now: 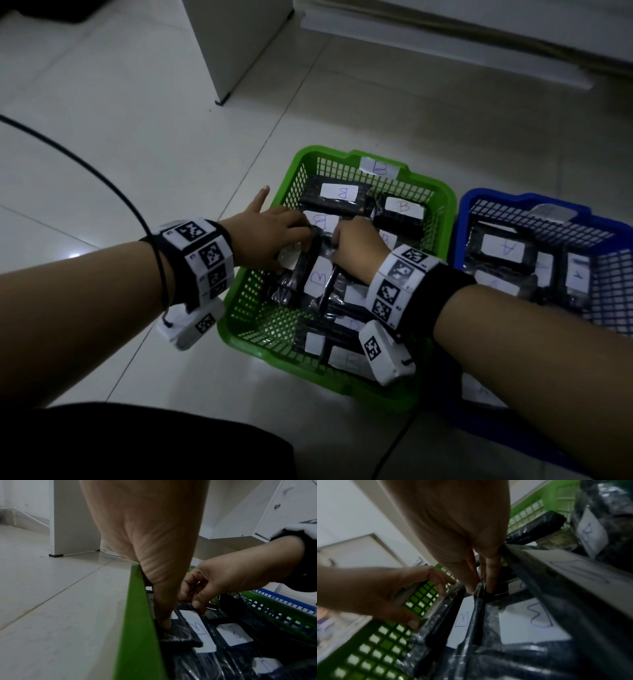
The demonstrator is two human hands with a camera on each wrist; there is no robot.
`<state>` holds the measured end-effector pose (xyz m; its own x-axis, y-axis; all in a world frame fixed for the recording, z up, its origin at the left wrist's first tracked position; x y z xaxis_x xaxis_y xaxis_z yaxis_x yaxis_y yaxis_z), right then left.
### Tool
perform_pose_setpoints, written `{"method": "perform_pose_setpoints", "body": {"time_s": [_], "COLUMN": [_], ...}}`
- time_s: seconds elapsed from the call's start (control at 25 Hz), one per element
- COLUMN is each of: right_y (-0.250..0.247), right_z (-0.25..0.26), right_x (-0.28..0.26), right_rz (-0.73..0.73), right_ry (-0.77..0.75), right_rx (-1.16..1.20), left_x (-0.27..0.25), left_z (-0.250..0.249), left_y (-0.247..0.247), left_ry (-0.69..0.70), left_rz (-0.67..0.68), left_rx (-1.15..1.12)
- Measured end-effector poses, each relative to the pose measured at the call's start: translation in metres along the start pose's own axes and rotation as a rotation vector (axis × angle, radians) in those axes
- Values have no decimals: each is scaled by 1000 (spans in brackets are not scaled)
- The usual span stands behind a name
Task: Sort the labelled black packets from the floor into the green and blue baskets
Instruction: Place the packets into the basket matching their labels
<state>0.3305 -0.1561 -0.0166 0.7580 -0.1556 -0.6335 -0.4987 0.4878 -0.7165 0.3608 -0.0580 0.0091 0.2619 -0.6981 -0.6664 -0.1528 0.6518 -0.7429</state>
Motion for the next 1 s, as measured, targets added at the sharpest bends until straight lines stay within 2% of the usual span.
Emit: {"method": "perform_pose_setpoints", "body": {"time_s": [0.2,0.4,0.48,0.56,0.64,0.76,0.88,1.0], "right_y": [13,-26,-34,-24,-3,16,9,-24], "right_z": [12,2,-9,-18,-25,-32,-29,-36], "right_x": [-6,-35,-47,-52,-53,-52,-49,-47], "right_rz": [106,45,74,174,264,262,249,239], "right_ry": [-92,-120,-107,-97,-107,-84,-106,-80], "right_rx": [-214,-27,-71,-198,-292,-417,-331,-212], "left_x": [4,6,5,6,9,12,12,11], "left_z": [-2,-6,-20,-40,-53,-52,-50,-48], "left_y": [-1,-6,-14,-14,-5,4,5,-7], "left_ry": [17,75,139,222,262,231,213,218], "left_rz": [-2,-41,-77,-37,64,123,94,29], "left_rx": [48,33,79,134,183,270,345,252]}}
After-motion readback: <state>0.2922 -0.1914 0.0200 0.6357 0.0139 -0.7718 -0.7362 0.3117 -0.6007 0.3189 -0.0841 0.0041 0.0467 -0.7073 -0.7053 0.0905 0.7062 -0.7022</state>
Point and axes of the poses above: each hand's wrist, its own x-axis towards the middle knuckle, its own y-axis out of the palm, z = x × y, the point moved 10 cm from there along x, towards the middle knuckle, and after that the axes turned 12 degrees about z, right-handed, at the moved point
